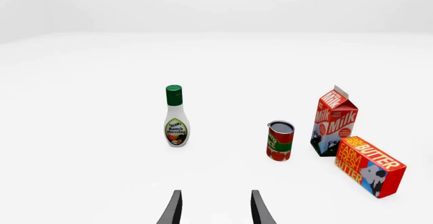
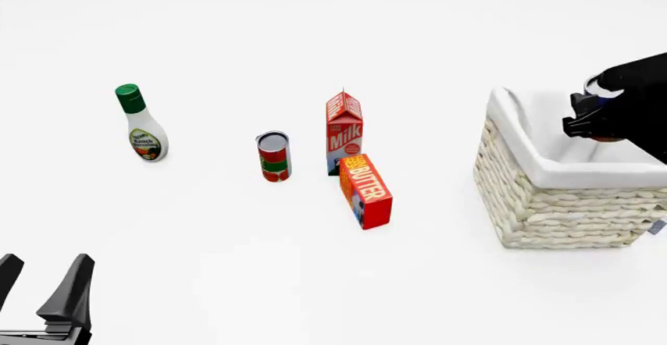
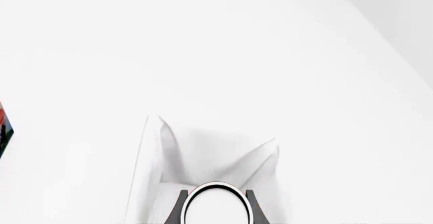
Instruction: Pick the alphabet soup and place it in the basket.
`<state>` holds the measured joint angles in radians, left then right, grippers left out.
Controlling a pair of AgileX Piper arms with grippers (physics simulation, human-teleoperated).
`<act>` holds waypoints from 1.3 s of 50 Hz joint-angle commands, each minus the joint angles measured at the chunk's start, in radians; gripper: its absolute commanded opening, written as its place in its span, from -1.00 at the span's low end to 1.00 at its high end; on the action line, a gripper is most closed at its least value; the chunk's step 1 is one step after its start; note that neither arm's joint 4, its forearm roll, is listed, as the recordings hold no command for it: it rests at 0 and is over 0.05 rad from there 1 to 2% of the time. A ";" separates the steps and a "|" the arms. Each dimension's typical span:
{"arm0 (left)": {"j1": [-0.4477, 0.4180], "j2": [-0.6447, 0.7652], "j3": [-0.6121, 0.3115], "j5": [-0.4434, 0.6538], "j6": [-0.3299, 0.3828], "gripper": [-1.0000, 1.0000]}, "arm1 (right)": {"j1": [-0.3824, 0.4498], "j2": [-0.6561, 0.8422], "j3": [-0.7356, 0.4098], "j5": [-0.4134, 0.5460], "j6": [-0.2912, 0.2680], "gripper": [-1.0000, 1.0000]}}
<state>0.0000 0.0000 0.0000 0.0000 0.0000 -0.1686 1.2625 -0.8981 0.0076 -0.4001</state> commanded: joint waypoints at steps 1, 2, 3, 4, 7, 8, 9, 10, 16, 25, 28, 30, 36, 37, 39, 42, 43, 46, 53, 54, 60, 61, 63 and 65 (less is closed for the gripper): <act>0.000 0.000 0.000 0.000 0.000 1.00 | -0.002 0.013 -0.006 -0.002 0.014 -1.00; 0.000 0.000 0.000 0.000 0.000 1.00 | -0.003 0.017 -0.009 -0.001 0.013 -1.00; 0.000 0.000 0.000 0.000 0.000 1.00 | -0.003 0.017 -0.009 -0.001 0.013 -1.00; 0.000 0.000 0.000 0.000 0.000 1.00 | -0.004 0.021 -0.011 0.000 0.011 -1.00; 0.000 0.000 0.000 0.000 0.000 1.00 | -0.004 0.025 -0.014 0.001 0.010 -1.00; 0.000 0.000 0.000 0.000 0.000 1.00 | -0.002 0.031 -0.016 0.003 0.008 -1.00; 0.000 0.000 0.000 0.000 0.000 1.00 | -0.002 0.035 -0.017 0.003 0.006 -1.00; 0.000 0.000 0.000 0.000 0.000 1.00 | -0.002 0.038 -0.019 0.004 0.005 -1.00; 0.000 0.000 0.000 0.000 0.000 1.00 | -0.003 0.053 -0.028 0.009 -0.002 -1.00; 0.000 0.000 0.000 0.000 0.000 1.00 | -0.004 0.067 -0.033 0.013 -0.006 -1.00; 0.000 0.000 0.000 0.000 0.000 1.00 | -0.008 0.069 -0.033 0.013 -0.008 -1.00; 0.000 0.000 0.000 0.000 0.000 1.00 | -0.007 0.069 -0.031 0.013 -0.009 -1.00; 0.000 0.000 0.000 0.000 0.000 1.00 | -0.007 0.074 -0.021 0.008 -0.011 -1.00; 0.000 0.000 0.000 0.000 0.000 1.00 | -0.008 0.075 -0.022 0.009 -0.011 -1.00; 0.000 0.000 0.000 0.000 0.000 1.00 | -0.009 0.076 -0.027 0.012 -0.011 -1.00; 0.000 0.000 0.000 0.000 0.000 1.00 | -0.011 0.078 -0.036 0.017 -0.014 -1.00; 0.000 0.000 0.000 0.000 0.000 1.00 | -0.012 0.079 -0.038 0.018 -0.014 -1.00; 0.000 0.000 0.000 0.000 0.000 1.00 | -0.012 0.082 -0.043 0.018 -0.016 -1.00; 0.000 0.000 0.000 0.000 0.000 1.00 | -0.011 0.102 -0.055 0.020 -0.027 -1.00; 0.000 0.000 0.000 0.000 0.000 1.00 | -0.010 0.105 -0.059 0.022 -0.028 -1.00; 0.000 0.000 0.000 0.000 0.000 1.00 | -0.011 0.125 -0.071 0.025 -0.035 -1.00; 0.000 0.000 0.000 0.000 0.000 1.00 | -0.009 0.127 -0.072 0.026 -0.036 -1.00; 0.000 0.000 0.000 0.000 0.000 1.00 | -0.007 0.138 -0.076 0.025 -0.038 -1.00; 0.000 0.000 0.000 0.000 0.000 1.00 | -0.005 0.145 -0.078 0.025 -0.040 -1.00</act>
<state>0.0000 0.0000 0.0000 0.0000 0.0000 -0.1775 1.3822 -0.9529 0.0329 -0.4497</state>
